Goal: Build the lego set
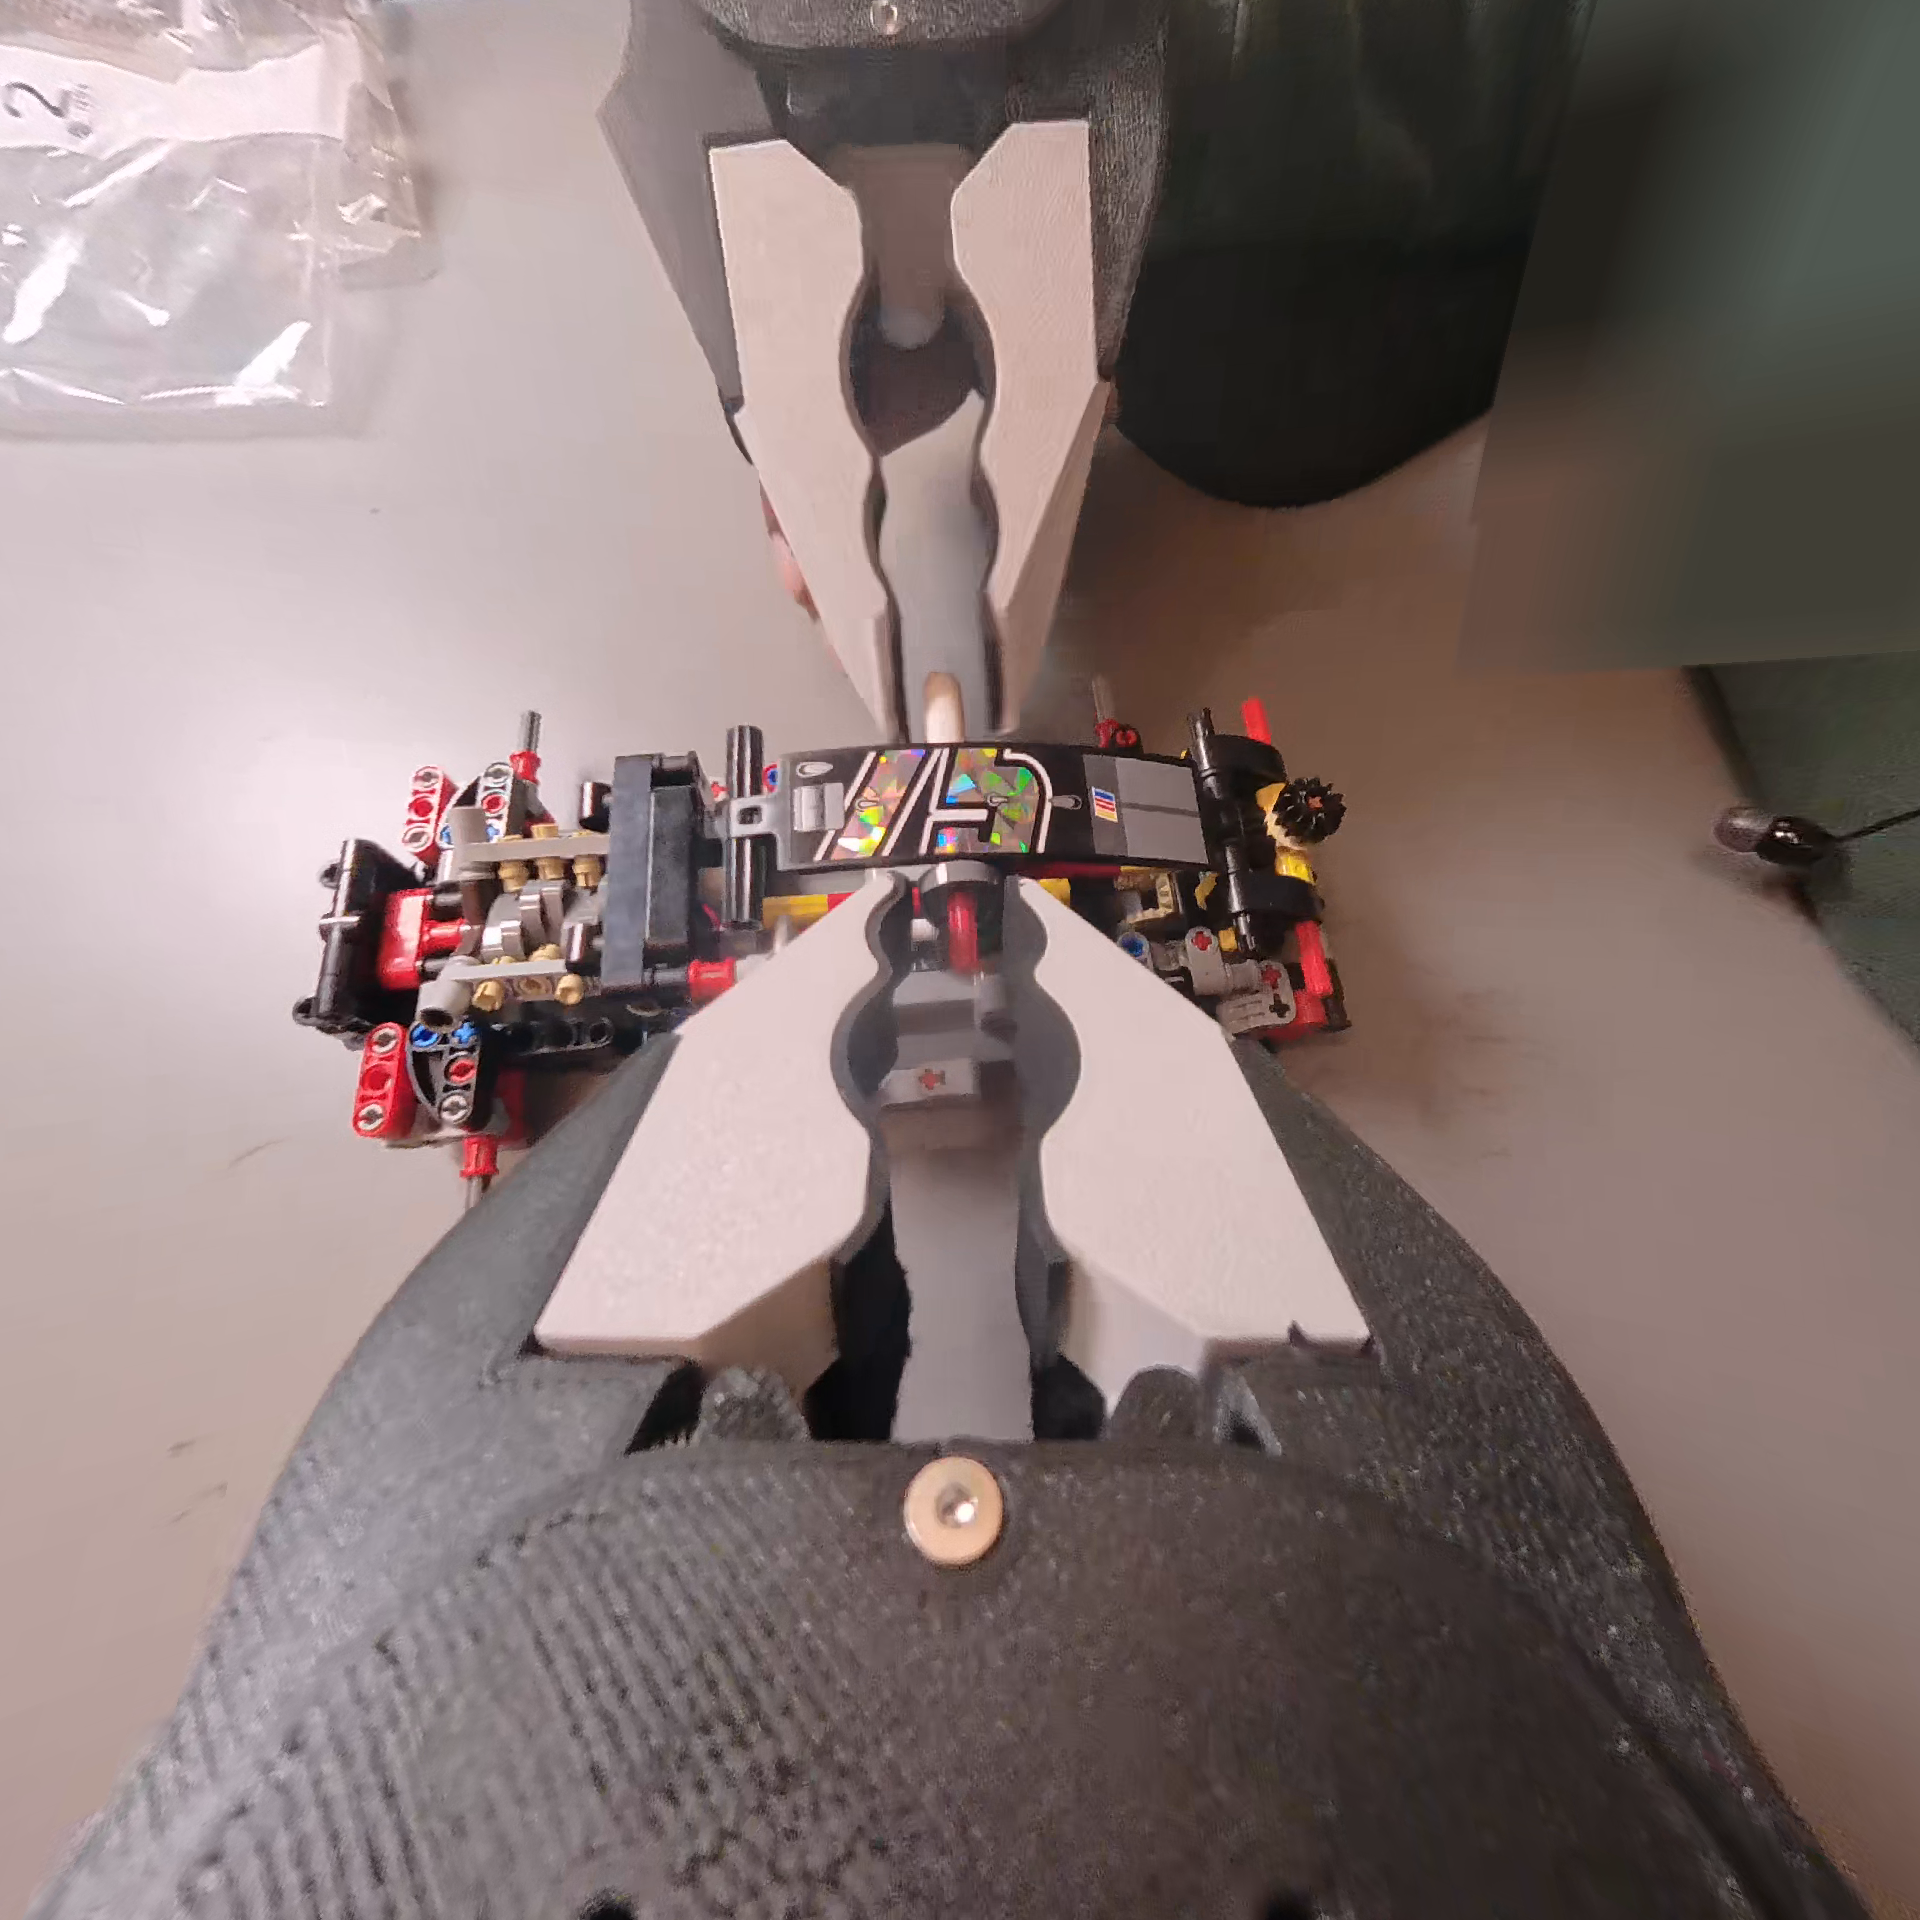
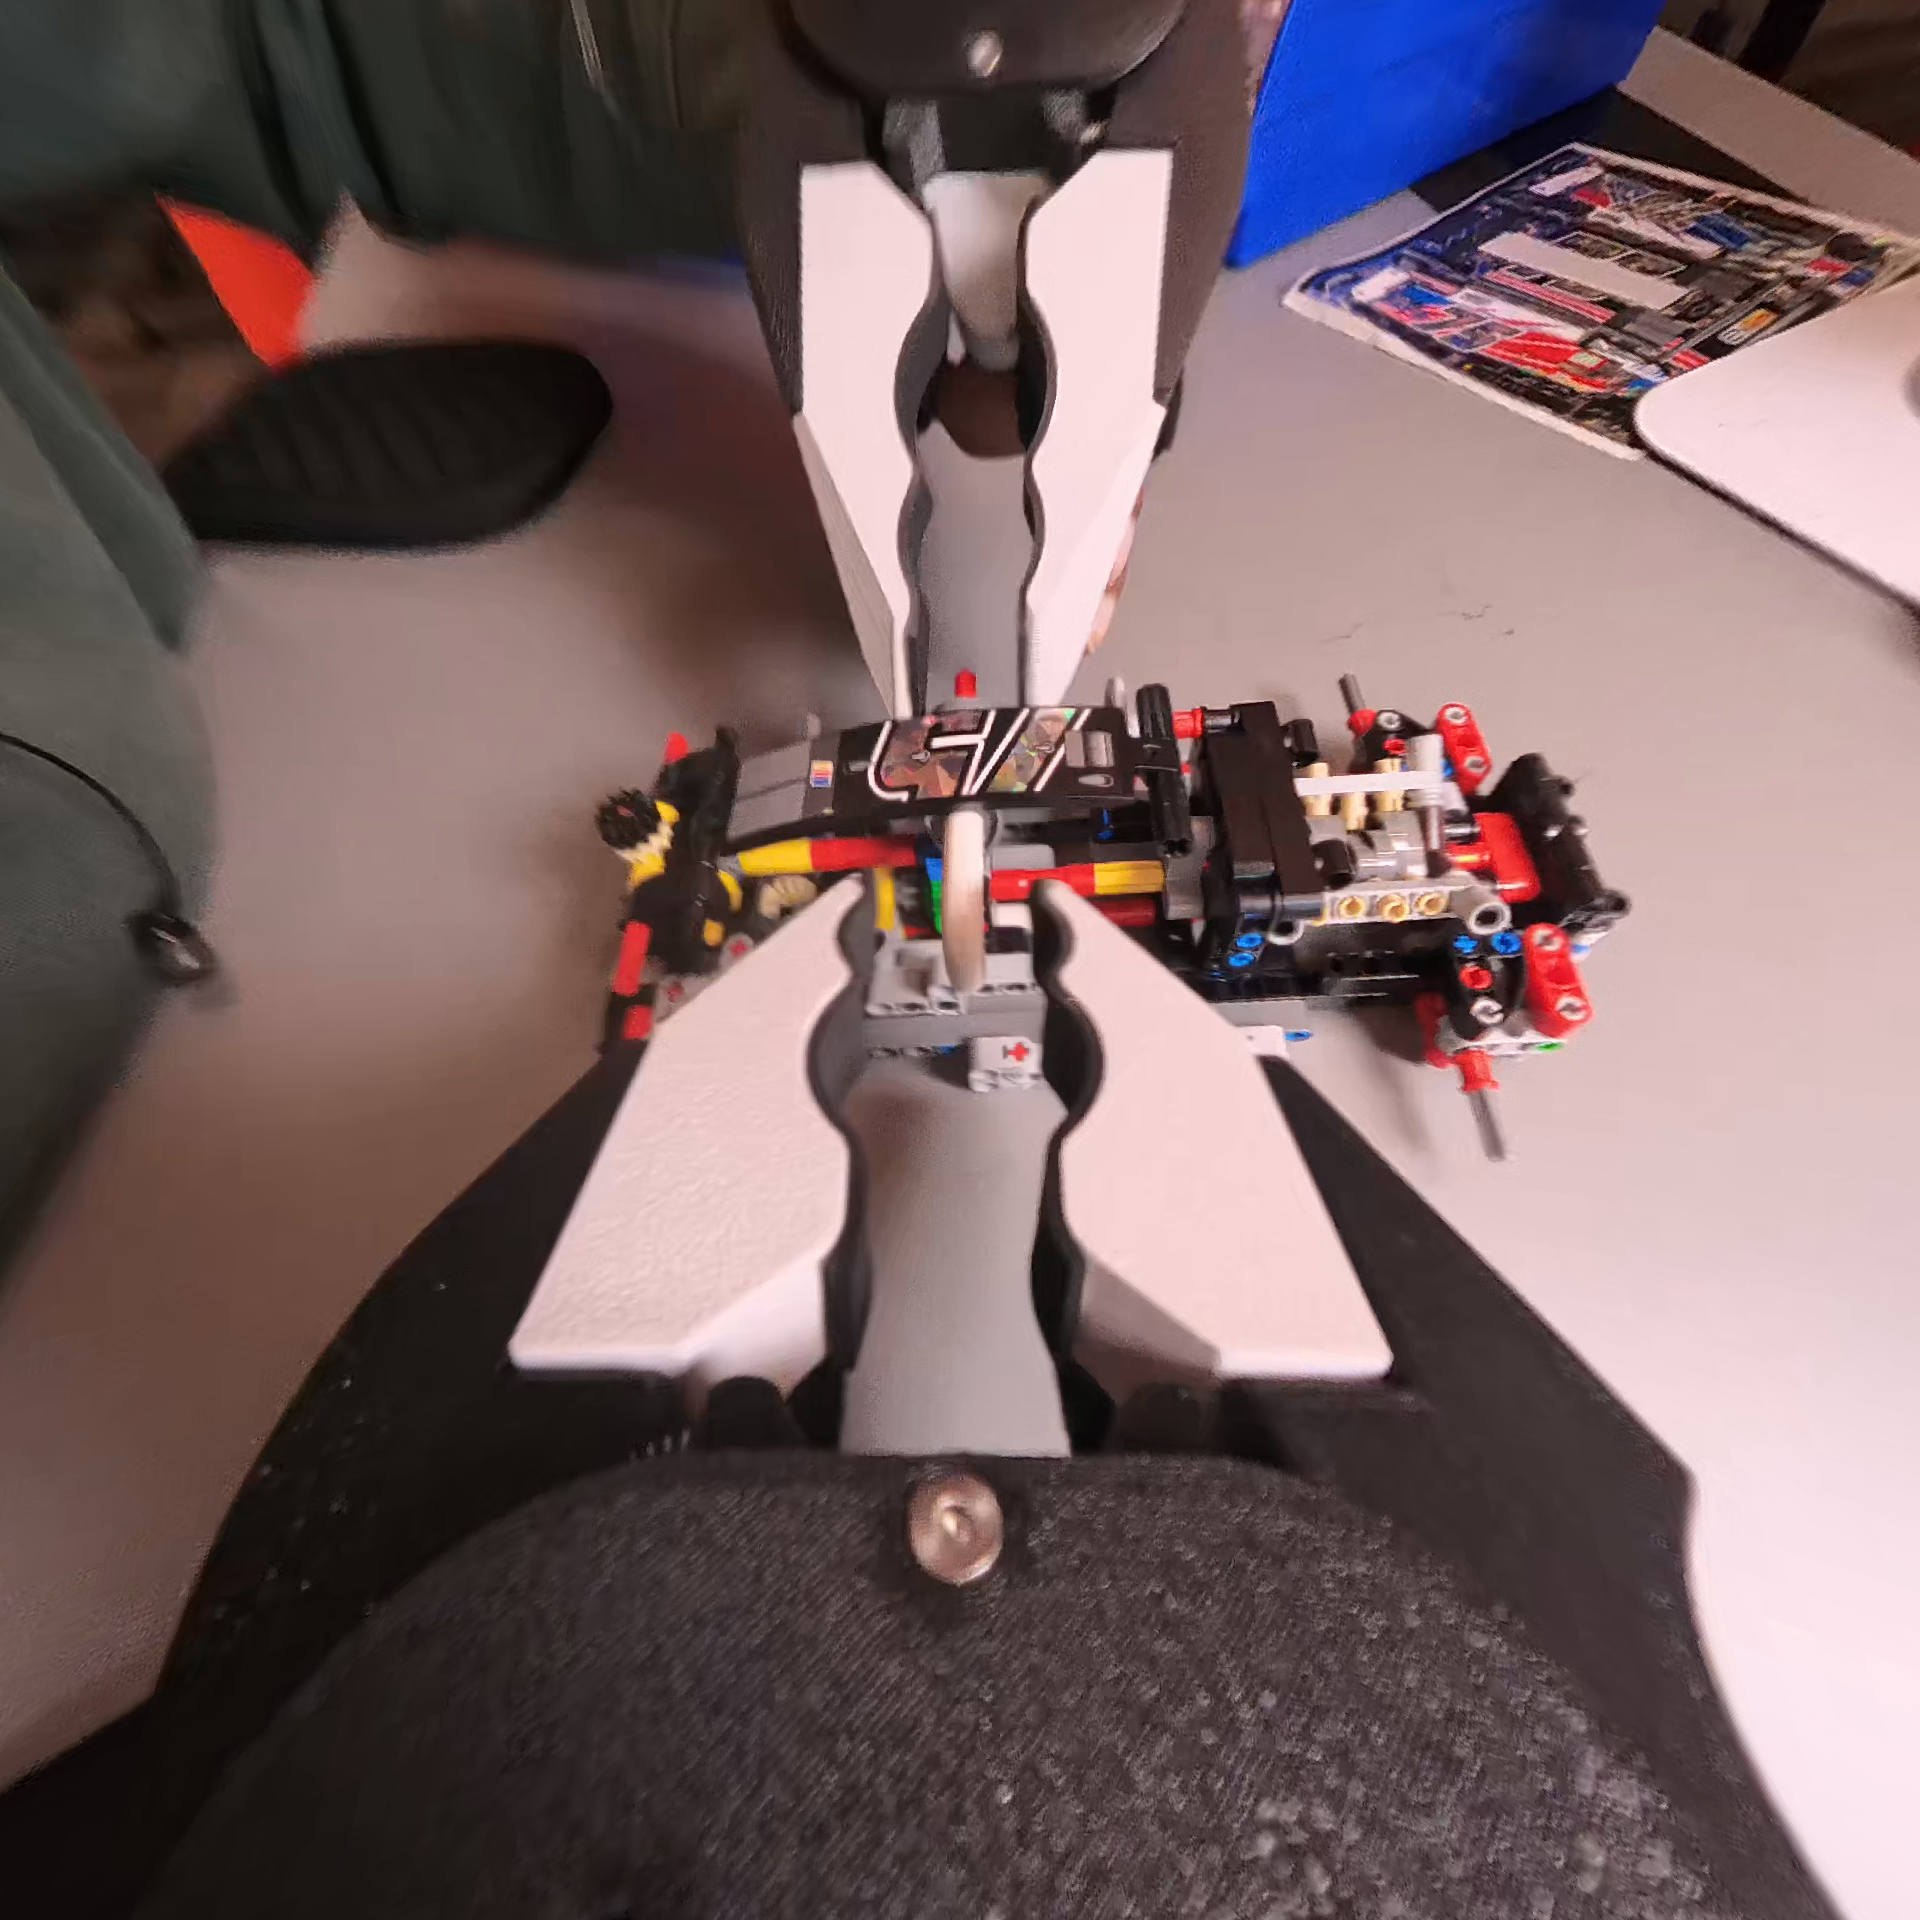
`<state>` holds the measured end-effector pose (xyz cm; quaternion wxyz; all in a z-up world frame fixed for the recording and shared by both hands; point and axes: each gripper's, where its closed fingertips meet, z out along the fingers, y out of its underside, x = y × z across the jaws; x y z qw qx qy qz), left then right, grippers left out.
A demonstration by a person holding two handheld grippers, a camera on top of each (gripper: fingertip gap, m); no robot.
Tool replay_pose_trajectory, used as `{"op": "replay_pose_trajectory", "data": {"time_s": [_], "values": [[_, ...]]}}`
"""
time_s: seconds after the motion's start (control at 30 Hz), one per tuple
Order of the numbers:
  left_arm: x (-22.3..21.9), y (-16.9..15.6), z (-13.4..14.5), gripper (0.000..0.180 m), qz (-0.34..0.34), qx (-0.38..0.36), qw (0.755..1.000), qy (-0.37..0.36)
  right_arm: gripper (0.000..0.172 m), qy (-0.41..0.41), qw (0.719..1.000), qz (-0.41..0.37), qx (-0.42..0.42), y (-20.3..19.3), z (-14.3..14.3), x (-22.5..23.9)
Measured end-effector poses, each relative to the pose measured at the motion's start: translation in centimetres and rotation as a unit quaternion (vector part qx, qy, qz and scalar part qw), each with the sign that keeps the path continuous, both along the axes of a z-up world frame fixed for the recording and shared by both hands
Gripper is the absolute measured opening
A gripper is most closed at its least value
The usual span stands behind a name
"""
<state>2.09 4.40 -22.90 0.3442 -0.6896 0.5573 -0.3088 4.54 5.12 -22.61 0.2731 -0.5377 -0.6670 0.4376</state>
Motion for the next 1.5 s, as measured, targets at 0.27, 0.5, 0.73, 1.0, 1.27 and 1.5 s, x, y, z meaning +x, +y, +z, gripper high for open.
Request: {"op": "replay_pose_trajectory", "data": {"time_s": [0.27, 0.5, 0.73, 1.0, 1.27, 1.5], "values": [[-1.0, -0.3, -0.5, 0.028, 0.078, -0.005, 0.996, -0.033, 0.047, -0.004, 0.981, -0.034, -0.189, 0.8, 0.2, -1.9], [-0.3, -0.9, 0.8, 0.025, 0.108, 0.022, 0.991, -0.079, 0.037, 0.077, 0.972, 0.017, -0.22, -0.8, 5.0, -2.7], [-2.0, -1.3, 1.9, 0.027, 0.131, 0.06, 0.987, -0.073, 0.032, 0.056, 0.983, 0.151, -0.086, -10.4, 6.8, -0.8], [-2.0, -2.0, 0.7, 0.029, 0.098, 0.046, 0.992, -0.067, 0.043, 0.074, 0.995, 0.068, -0.021, -8.8, 6.7, 1.9], [-0.8, -3.0, -0.1, 0.024, 0.053, 0.033, 0.996, -0.061, 0.032, 0.006, 0.998, -0.034, 0.043, -2.4, -0.8, 0.9], [-0.1, -2.8, 0.1, 0.013, 0.041, 0.032, 0.996, -0.07, 0.004, -0.002, 0.997, -0.011, 0.081, -2.4, -1.2, -0.6]]}}
